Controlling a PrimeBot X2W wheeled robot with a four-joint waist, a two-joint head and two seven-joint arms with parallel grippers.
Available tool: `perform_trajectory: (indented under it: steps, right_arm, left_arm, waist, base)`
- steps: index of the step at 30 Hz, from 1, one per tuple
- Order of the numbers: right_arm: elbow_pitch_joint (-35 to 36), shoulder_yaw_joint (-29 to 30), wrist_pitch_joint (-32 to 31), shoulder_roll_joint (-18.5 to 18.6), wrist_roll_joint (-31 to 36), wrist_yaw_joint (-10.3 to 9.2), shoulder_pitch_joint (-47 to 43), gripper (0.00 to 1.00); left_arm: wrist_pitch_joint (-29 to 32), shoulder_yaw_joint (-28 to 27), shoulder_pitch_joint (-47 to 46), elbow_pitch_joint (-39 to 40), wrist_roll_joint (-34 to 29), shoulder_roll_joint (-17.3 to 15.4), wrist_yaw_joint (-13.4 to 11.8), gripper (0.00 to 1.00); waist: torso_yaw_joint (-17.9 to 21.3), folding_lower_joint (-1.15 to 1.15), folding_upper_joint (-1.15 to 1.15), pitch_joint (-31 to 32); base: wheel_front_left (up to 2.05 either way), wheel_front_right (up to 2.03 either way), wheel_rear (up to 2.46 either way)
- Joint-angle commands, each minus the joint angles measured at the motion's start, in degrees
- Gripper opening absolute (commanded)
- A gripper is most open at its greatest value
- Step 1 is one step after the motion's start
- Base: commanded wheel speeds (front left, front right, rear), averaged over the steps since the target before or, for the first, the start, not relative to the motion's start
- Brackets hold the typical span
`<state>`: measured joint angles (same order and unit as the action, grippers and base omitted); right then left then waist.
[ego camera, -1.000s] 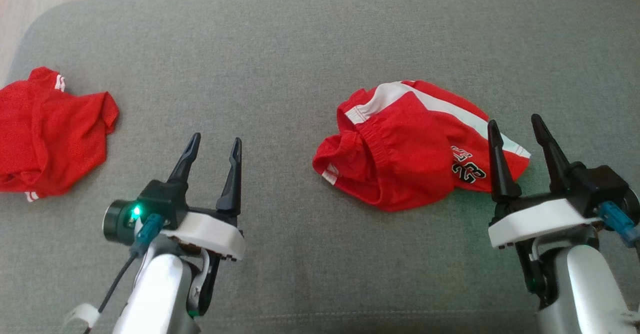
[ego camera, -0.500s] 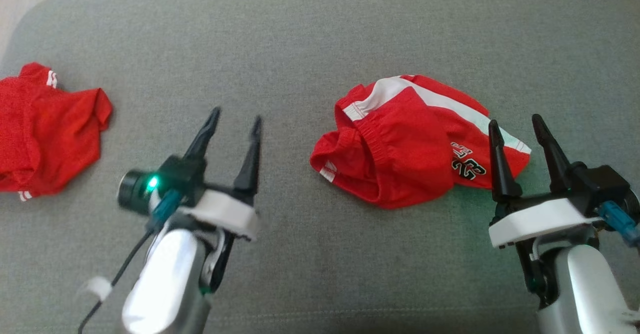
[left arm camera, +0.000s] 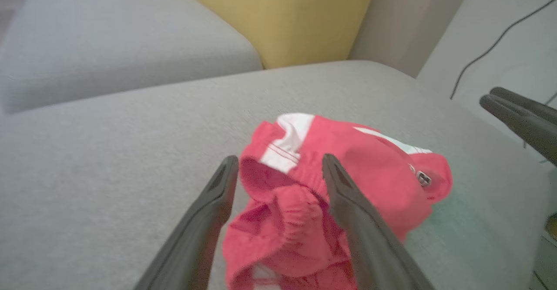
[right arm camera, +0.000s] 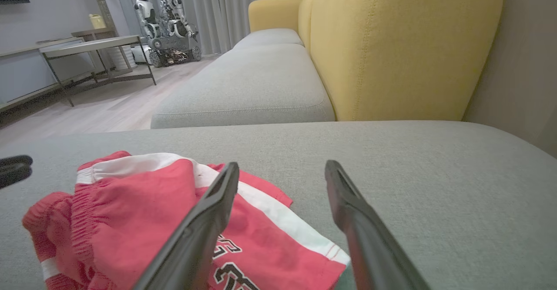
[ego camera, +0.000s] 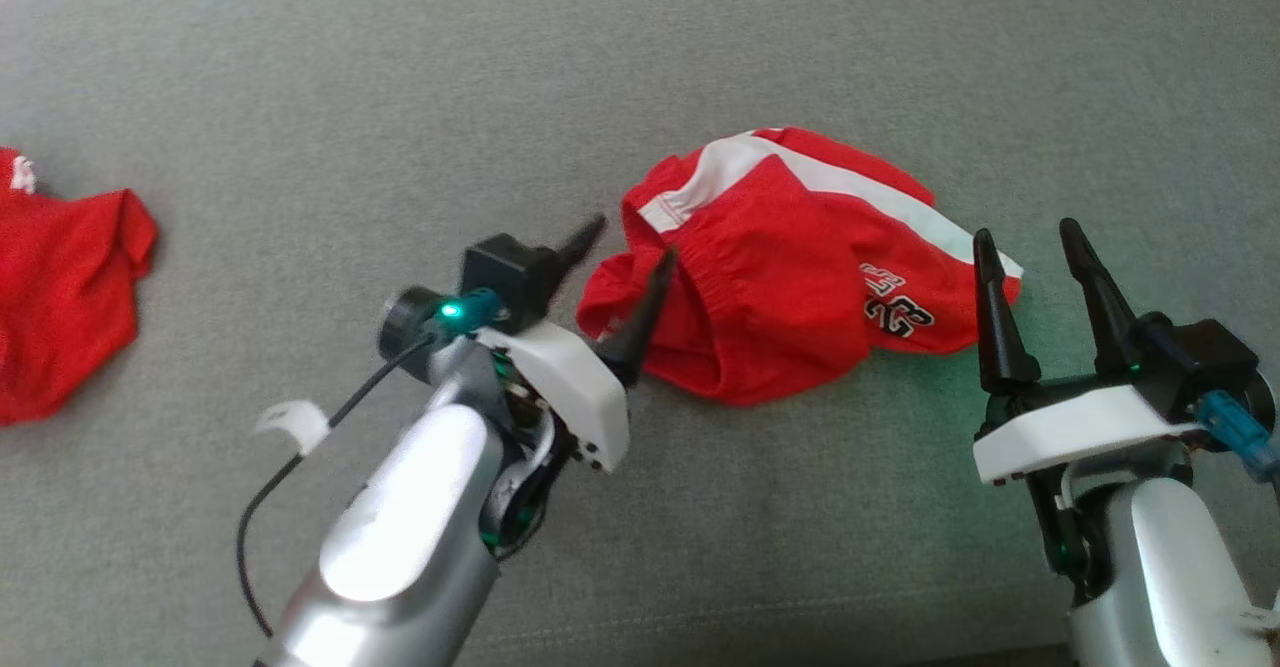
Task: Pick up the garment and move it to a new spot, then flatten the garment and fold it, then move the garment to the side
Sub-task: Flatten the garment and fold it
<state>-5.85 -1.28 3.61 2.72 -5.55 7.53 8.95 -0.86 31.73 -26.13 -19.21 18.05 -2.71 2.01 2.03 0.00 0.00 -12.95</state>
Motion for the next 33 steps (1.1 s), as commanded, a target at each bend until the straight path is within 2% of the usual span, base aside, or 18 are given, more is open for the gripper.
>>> perform_trajectory:
  steps: [1,6,12,26,28,29,33]
  right_arm:
    - [1.60,-1.21,0.67,0.16,-0.40,-0.04,1.94,1.00]
    - [1.05,-1.12,1.23,0.16,-0.81,-0.04,2.12,1.00]
    - [0.40,-1.45,1.80,0.16,-1.48,-0.04,2.50,1.00]
    - [-0.81,-1.25,2.98,0.16,-2.23,-0.04,3.05,1.00]
    - [-0.99,-1.02,2.96,0.16,-2.13,-0.04,3.10,1.00]
    - [-1.05,-0.87,2.90,0.16,-2.05,-0.04,3.10,1.00]
    - [-2.05,0.35,1.29,0.16,-1.57,-0.04,2.91,1.00]
  left_arm:
    - [1.11,-0.36,-2.99,1.08,1.62,-0.19,-0.53,1.00]
    - [4.11,2.06,-4.24,-0.34,8.12,-0.18,-1.14,1.00]
    - [5.76,2.10,-6.65,-2.66,12.53,-0.18,-1.54,1.00]
    - [3.73,0.48,-10.31,-7.81,15.13,-0.18,-1.97,1.00]
    - [3.47,0.36,-10.48,-8.07,15.34,-0.18,-1.90,0.26]
    - [3.33,0.33,-10.52,-8.12,15.52,-0.18,-1.74,0.00]
    - [2.93,0.44,-10.71,-8.08,15.75,-0.21,-1.41,0.00]
  waist:
    - [0.69,0.00,0.00,-0.35]
    - [1.77,0.00,0.00,-0.78]
    - [2.94,0.00,0.00,-1.12]
    - [4.77,0.00,0.00,-1.86]
    - [4.85,0.00,0.00,-1.89]
    - [4.86,0.00,0.00,-1.91]
    - [4.69,0.00,0.00,-2.11]
  base:
    - [0.00,0.00,0.00]
    - [0.00,0.00,0.00]
    - [0.00,0.00,0.00]
    - [0.00,0.00,0.00]
    - [0.00,0.00,0.00]
    - [0.00,0.00,0.00]
    - [0.00,0.00,0.00]
